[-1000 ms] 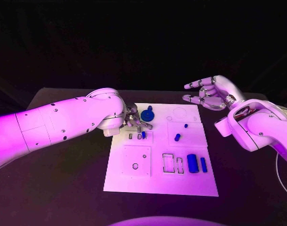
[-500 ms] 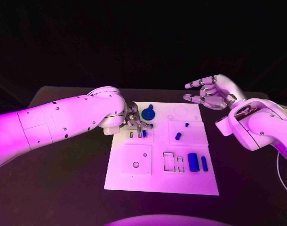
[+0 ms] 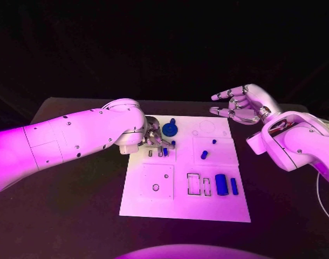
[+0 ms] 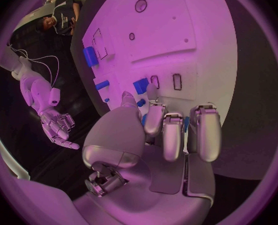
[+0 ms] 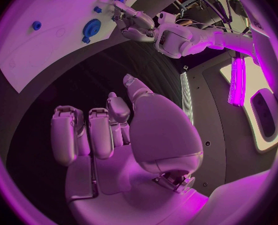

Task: Assemble the parts on the task board

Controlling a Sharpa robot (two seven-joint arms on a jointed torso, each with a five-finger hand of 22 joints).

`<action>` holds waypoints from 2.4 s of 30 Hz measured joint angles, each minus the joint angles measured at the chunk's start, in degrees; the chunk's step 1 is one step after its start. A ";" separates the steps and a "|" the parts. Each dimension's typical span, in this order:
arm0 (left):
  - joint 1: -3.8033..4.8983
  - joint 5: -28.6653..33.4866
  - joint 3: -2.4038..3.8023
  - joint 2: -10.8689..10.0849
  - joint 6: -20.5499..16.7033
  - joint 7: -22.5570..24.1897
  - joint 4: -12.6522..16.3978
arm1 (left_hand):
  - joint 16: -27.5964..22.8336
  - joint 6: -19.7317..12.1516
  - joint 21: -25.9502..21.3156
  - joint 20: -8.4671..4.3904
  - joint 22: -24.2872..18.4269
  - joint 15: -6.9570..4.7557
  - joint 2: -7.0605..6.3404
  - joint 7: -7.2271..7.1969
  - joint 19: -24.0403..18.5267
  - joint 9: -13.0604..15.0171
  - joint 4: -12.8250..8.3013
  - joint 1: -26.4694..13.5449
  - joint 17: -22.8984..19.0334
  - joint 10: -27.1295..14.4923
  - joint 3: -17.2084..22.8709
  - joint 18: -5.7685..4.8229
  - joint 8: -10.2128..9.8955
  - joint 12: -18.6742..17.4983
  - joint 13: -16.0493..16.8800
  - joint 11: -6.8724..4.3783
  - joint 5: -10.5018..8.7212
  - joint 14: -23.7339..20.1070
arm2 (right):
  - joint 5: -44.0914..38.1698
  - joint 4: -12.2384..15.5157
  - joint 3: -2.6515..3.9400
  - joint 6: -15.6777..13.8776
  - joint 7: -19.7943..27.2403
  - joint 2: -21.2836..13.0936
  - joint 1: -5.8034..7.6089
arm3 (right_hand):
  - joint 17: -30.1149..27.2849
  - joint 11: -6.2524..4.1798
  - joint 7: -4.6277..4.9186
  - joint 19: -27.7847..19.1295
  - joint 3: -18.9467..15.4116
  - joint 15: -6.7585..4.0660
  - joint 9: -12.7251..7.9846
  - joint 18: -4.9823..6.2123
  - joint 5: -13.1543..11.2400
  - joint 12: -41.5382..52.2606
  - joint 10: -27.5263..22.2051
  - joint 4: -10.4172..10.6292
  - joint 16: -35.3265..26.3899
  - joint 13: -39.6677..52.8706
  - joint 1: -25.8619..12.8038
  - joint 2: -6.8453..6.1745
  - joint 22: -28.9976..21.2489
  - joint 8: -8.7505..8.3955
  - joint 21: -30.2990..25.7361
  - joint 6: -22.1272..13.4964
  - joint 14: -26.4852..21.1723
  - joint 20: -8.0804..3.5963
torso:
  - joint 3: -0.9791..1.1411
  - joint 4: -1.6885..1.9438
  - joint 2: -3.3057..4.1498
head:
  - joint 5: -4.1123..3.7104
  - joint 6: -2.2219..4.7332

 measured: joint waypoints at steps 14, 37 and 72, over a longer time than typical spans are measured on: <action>-0.04 -0.04 -0.02 0.02 0.51 -0.06 0.01 | 0.00 -0.83 0.00 0.00 -0.01 -0.12 -0.23 0.00 0.00 1.43 -0.41 1.32 -0.01 -0.45 4.17 -0.87 -0.01 0.97 -2.19 0.44 -0.18 0.13 | -0.03 -0.58 -0.02 0.11 0.03 0.34 -0.10 | 0.04 0.00 0.00 0.00 0.00 0.00 0.00 0.00 0.77 0.00 0.00 0.00 0.00 -0.05 0.00 0.00 0.04 0.00 0.00 0.00 0.00 0.00 | 0.06 0.02 -0.03 | 0.17 -0.17; -0.05 -0.07 -0.02 0.08 0.84 -0.07 0.00 | 0.00 -0.82 0.00 -0.20 -0.01 -0.27 -10.80 0.00 -0.21 5.70 1.09 -2.84 -0.02 1.03 26.58 -0.86 -1.68 2.51 4.10 -1.02 -0.18 0.27 | -0.03 -0.97 -0.04 0.28 0.04 0.67 -0.21 | 0.03 0.00 0.00 0.00 0.00 0.00 0.00 0.00 0.77 0.01 0.00 0.00 0.00 -0.05 0.00 0.00 0.03 0.00 0.00 0.00 0.00 0.00 | 0.04 0.03 0.00 | 0.22 -0.48; -0.17 0.14 0.06 -2.36 -0.19 -0.02 1.28 | 0.00 -0.17 0.00 -0.20 0.03 -0.26 -12.22 -0.19 -0.20 7.48 1.34 -11.03 -0.04 1.23 28.21 -0.86 -2.48 2.51 4.07 -1.22 -0.18 0.25 | 0.09 -1.91 -0.10 0.74 0.05 1.11 -0.98 | 0.01 0.00 0.00 0.00 0.00 0.00 -0.01 0.00 1.11 0.01 0.00 0.00 0.00 -0.11 0.00 0.00 0.01 0.00 0.00 -0.01 0.00 0.00 | 0.04 -0.02 0.02 | 0.02 -0.65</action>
